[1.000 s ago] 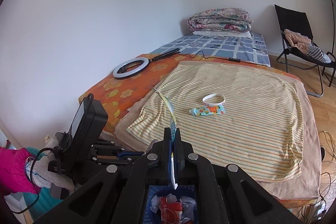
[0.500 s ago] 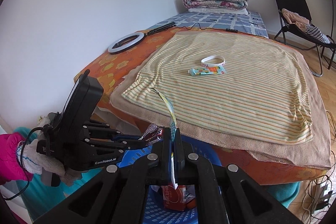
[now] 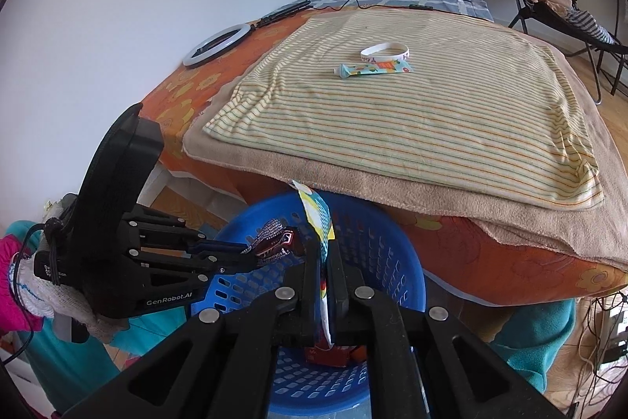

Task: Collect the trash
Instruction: 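Carry the wrapper and paper strip to the blue basket and release both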

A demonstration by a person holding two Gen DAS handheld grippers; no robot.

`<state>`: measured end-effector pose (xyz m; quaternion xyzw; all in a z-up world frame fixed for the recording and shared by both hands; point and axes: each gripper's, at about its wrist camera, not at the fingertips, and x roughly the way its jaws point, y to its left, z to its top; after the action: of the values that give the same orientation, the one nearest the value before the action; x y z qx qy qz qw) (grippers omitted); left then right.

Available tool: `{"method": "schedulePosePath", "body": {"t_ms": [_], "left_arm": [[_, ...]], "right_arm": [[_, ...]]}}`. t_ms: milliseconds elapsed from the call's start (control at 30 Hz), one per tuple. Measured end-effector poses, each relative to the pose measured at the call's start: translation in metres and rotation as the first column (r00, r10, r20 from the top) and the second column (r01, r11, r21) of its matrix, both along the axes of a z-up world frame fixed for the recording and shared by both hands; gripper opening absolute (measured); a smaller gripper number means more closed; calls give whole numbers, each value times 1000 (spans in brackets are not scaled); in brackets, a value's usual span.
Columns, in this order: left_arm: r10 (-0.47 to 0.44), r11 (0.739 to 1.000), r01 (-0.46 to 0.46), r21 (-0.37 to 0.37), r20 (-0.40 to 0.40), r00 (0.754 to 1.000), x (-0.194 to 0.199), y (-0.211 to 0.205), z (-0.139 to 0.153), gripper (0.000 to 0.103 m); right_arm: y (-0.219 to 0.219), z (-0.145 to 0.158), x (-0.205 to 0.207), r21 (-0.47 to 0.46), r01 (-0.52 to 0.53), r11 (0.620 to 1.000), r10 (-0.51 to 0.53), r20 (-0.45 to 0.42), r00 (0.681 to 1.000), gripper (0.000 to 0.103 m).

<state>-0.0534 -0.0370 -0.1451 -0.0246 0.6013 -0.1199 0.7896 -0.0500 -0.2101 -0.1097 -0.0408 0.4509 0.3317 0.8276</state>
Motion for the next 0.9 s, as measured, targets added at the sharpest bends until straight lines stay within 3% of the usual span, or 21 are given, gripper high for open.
{"method": "schedulePosePath", "body": {"t_ms": [100,167,300,400,467,533,633,833,900], "left_arm": [[8,1000,-8,-2,-4,1000,0,2,-1,38],[15,1000,-15,-3,-3,1000,0,3,-1,47],[27,1000,-27,-4,-7,1000,2,6,-2,47],[33,999,-33,-1,-6,999,2,8,-2,48],[37,999,-37,2,-4,999,1,9,-1,48],[40,999,-40,4,0,999,1,10,0,57],[39,999,-39,8,10,999,0,10,1,60],[47,999,-47,16,15,999,2,10,2,64],[56,998,-57,17,21,998,3,13,3,66]], "right_arm": [[0,-5,0,-7,1,1000,-1,-13,1000,5],[0,-6,-1,-14,5,1000,-5,-17,1000,9],[-2,-7,-2,-23,12,1000,-12,-11,1000,25],[-1,-7,-2,-33,15,999,-15,-4,1000,29],[0,-8,-2,-41,16,999,-16,-7,1000,39],[0,-8,-2,-49,21,999,-21,-5,1000,56],[1,-8,-3,-60,26,998,-26,0,1000,67],[5,-7,-4,-85,29,996,-28,11,1000,86],[6,-6,-4,-91,36,995,-35,15,999,88]]}}
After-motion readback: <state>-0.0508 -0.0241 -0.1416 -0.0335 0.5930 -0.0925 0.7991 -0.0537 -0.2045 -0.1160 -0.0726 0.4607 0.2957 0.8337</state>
